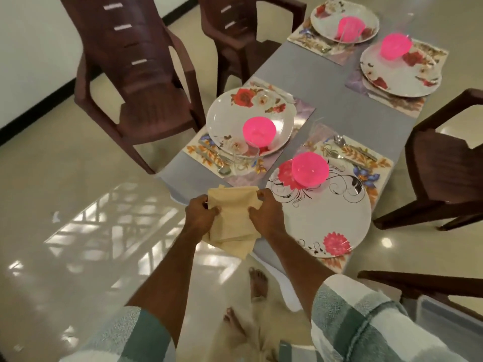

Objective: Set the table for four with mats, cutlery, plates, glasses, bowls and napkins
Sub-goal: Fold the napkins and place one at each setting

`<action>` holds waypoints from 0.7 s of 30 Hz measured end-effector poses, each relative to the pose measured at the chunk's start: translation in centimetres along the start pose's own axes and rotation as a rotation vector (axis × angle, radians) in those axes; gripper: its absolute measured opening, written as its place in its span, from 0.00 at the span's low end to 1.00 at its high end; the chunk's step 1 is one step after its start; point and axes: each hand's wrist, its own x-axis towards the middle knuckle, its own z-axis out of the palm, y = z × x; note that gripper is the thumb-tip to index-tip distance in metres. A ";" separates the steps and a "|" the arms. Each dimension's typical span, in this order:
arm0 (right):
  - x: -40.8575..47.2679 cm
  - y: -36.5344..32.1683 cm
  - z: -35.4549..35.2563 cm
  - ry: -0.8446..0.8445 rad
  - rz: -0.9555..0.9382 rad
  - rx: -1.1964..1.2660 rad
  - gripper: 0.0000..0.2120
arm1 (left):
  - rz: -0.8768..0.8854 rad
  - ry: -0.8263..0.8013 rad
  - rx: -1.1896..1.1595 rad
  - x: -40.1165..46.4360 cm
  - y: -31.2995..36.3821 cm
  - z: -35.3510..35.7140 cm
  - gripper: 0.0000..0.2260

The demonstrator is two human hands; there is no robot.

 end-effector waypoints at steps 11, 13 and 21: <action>3.5 -0.5 1.1 0.066 -0.062 -0.283 0.21 | 0.167 -0.079 0.300 7.5 1.3 -0.5 0.16; 3.6 -0.8 1.1 0.107 -0.079 -0.314 0.21 | 0.194 -0.032 0.304 7.6 1.3 -0.6 0.20; 2.7 -1.7 1.9 0.147 -0.103 -0.436 0.22 | 0.159 0.089 0.401 5.5 -0.6 -1.8 0.17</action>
